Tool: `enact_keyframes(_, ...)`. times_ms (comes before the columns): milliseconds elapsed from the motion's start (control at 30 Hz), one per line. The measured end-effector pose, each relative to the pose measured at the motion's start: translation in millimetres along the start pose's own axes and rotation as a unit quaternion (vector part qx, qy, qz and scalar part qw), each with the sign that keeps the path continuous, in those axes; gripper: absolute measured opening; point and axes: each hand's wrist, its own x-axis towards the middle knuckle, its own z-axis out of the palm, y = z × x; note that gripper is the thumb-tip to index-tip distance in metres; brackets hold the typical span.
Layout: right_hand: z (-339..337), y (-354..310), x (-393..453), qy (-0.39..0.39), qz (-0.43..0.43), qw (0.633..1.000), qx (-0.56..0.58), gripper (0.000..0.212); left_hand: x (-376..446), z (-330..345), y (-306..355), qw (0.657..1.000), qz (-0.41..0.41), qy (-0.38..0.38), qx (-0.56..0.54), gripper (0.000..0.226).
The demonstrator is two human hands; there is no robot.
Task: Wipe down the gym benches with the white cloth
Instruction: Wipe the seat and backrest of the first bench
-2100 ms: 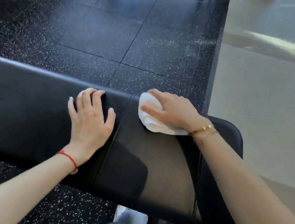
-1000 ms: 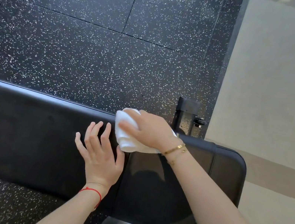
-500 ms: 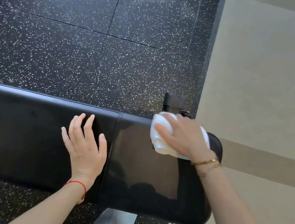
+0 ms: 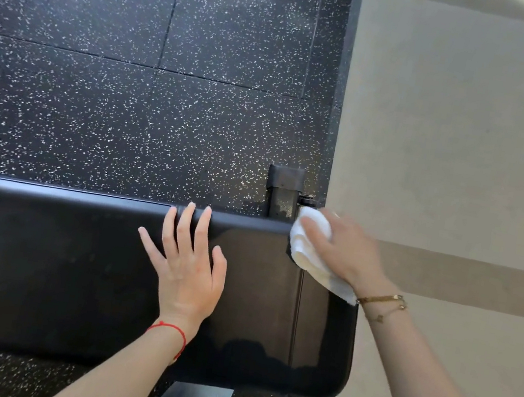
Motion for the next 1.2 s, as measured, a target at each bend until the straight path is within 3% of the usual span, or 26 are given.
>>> enact_keyframes(167,32,-56,-2,0.061,-0.163,0.967,-0.184,0.051,0,-1,-3,1.000,0.006,-0.007,-0.007,0.059)
enact_keyframes(300,49,-47,-29,0.109,-0.219,0.956,-0.160,0.061,-5,-4,-13,0.999,0.033,0.011,-0.035,0.059)
enact_keyframes(467,81,-25,-94,0.082,-0.286,0.939,-0.170,0.069,-27,-5,-48,0.995,0.084,0.036,-0.026,0.054)
enact_keyframes(600,85,-25,-97,0.081,-0.281,0.942,-0.167,0.068,-50,-6,-66,0.995,0.079,0.045,-0.040,0.055)
enact_keyframes(867,77,-64,-42,0.158,-0.162,0.959,-0.170,0.066,-64,8,-72,0.994,0.065,0.059,-0.069,0.056)
enact_keyframes(1200,115,-37,-104,0.168,-0.251,0.935,-0.186,0.068,-65,19,-72,0.986,0.069,0.120,-0.091,0.058)
